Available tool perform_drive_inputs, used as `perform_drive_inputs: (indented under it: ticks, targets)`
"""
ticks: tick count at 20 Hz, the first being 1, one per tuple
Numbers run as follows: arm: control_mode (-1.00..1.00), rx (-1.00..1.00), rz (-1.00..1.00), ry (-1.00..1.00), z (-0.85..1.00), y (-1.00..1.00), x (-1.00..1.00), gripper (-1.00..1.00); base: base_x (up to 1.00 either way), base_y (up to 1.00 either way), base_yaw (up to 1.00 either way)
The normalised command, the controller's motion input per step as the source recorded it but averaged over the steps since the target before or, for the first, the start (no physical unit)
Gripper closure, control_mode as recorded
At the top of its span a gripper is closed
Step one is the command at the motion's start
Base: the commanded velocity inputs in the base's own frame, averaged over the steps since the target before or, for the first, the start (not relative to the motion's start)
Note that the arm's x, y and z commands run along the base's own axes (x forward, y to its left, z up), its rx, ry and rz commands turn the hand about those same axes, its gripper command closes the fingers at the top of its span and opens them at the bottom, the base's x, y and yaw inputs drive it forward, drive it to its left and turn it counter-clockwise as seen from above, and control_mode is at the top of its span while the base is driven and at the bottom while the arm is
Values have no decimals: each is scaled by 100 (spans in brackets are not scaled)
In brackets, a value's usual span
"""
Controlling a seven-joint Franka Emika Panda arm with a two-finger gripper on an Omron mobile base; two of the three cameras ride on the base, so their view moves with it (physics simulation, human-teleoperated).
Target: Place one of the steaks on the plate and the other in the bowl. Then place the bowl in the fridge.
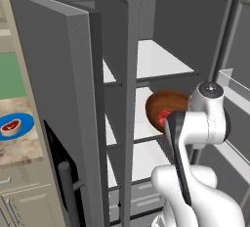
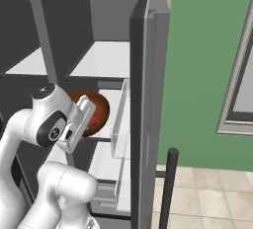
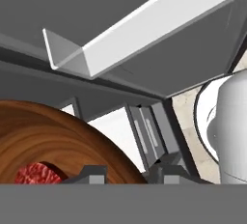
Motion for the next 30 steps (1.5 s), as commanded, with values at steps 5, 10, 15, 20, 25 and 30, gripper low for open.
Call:
perform_drive_inputs:
  ticks: [5, 10, 15, 20, 25, 30]
  targets:
    - [-100, 0, -18, 7, -8, 0, 7, 100, 0, 0, 0]
    - [-100, 1, -5, 10, -36, 0, 27, 100, 0, 0, 0]
    - [-100, 7, 0, -3, -43, 0, 42, 100, 0, 0, 0]
    - [-100, 7, 0, -15, -42, 0, 49, 100, 0, 0, 0]
    - [-100, 1, 0, -3, -42, 0, 59, 100, 0, 0, 0]
    - [-100, 0, 0, 9, -6, 0, 61, 100, 0, 0, 0]
